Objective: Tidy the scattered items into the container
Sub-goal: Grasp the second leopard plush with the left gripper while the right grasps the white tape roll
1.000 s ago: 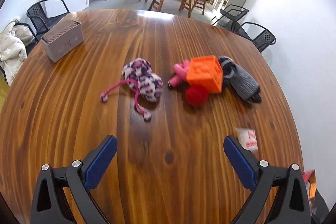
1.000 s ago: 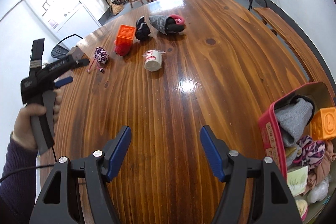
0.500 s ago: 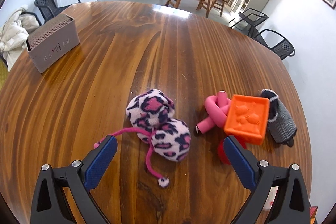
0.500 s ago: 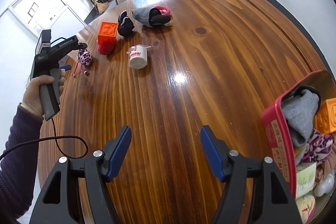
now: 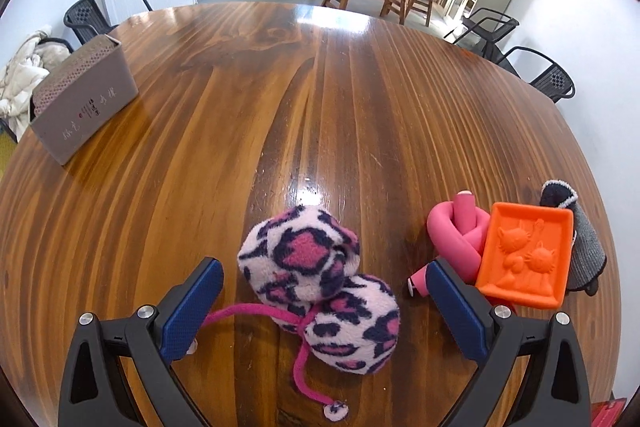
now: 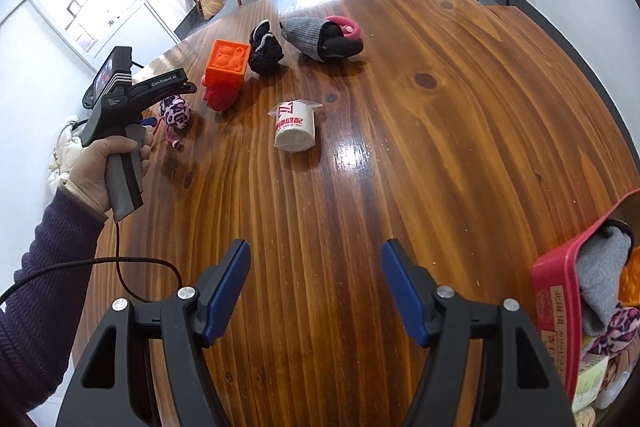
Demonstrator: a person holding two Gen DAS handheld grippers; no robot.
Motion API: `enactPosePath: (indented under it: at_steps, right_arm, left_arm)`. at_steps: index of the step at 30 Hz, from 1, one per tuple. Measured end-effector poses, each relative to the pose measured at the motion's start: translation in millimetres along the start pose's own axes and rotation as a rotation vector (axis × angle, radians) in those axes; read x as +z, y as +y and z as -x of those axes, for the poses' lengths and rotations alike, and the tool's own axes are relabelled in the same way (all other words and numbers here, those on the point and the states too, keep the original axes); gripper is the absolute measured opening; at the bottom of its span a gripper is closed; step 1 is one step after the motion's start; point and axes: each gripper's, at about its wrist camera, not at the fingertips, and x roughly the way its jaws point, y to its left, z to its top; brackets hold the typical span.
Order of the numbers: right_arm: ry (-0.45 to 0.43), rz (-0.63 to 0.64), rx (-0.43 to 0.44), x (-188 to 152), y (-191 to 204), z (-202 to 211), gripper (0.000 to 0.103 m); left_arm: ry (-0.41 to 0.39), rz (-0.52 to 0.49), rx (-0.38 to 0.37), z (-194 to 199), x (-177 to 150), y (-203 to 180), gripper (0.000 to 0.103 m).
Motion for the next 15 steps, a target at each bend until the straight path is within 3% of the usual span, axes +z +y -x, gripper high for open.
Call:
enactPosePath:
  at_steps: [2, 3, 8, 15]
  right_arm:
    - [0.005, 0.002, -0.002, 0.8, 1.7, -4.3, 0.072]
    - [0.005, 0.002, -0.004, 1.0, 2.2, -6.1, 0.072]
    - [-0.003, 0.001, -0.021, 9.1, 2.9, -18.3, 0.072]
    - [-0.038, 0.024, -0.029, 46.9, 11.1, -51.6, 0.072]
  left_arm:
    - [0.000, -0.001, 0.017, -2.4, -3.0, 1.8, 0.076]
    - [-0.007, -0.023, 0.037, -1.6, -3.7, 0.8, 0.068]
    - [-0.021, -0.050, 0.004, 4.1, -8.2, 5.4, 0.058]
    - [-0.062, -0.056, -0.041, 32.5, -27.4, 13.1, 0.058]
